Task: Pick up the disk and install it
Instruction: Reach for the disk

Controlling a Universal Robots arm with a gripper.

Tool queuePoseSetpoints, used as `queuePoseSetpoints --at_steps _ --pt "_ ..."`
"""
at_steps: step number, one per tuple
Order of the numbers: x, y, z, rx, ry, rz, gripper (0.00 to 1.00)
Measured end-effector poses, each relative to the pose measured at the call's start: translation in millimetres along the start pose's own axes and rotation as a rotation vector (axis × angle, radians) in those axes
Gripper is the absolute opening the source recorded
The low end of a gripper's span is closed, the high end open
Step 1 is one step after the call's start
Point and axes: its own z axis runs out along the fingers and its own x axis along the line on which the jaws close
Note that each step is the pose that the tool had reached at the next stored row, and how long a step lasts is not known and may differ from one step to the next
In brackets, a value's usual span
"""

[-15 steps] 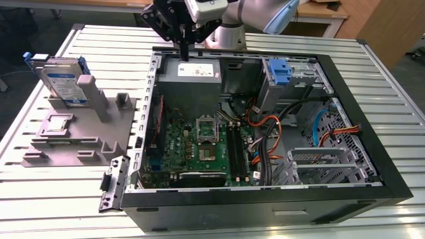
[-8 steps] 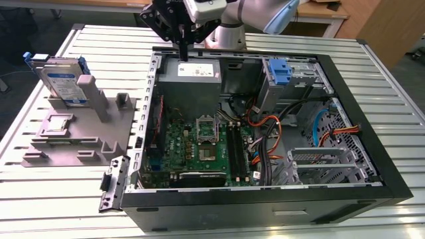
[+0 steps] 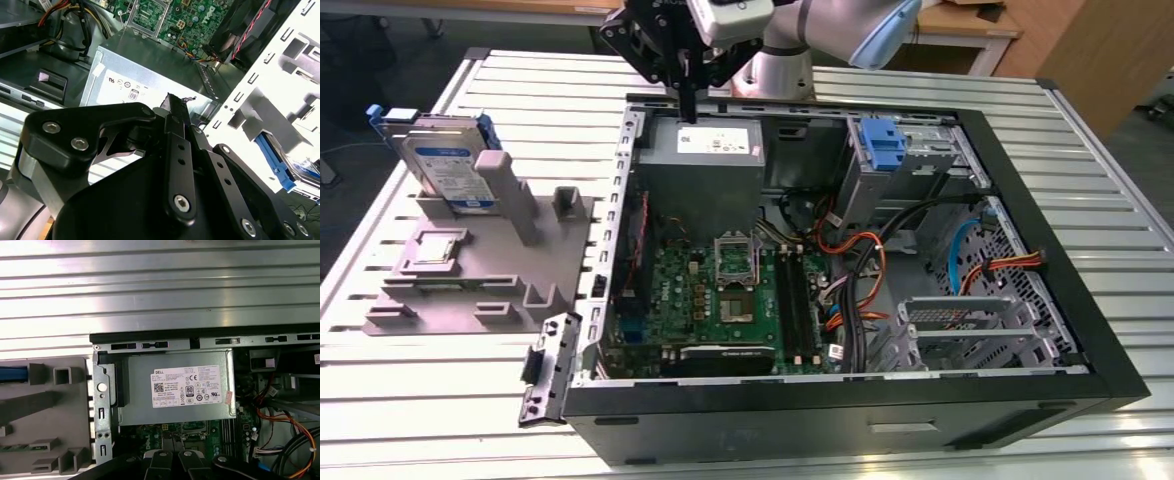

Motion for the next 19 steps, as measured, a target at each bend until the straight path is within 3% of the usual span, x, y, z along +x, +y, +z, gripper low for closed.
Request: queuePoseSetpoints --at_steps 3,19 --pt "3.8 -0.3 0.9 0.0000 0.0001 0.000 0.10" --pt "6.9 -0.6 1.1 -0.0001 0.0001 0.000 0.10"
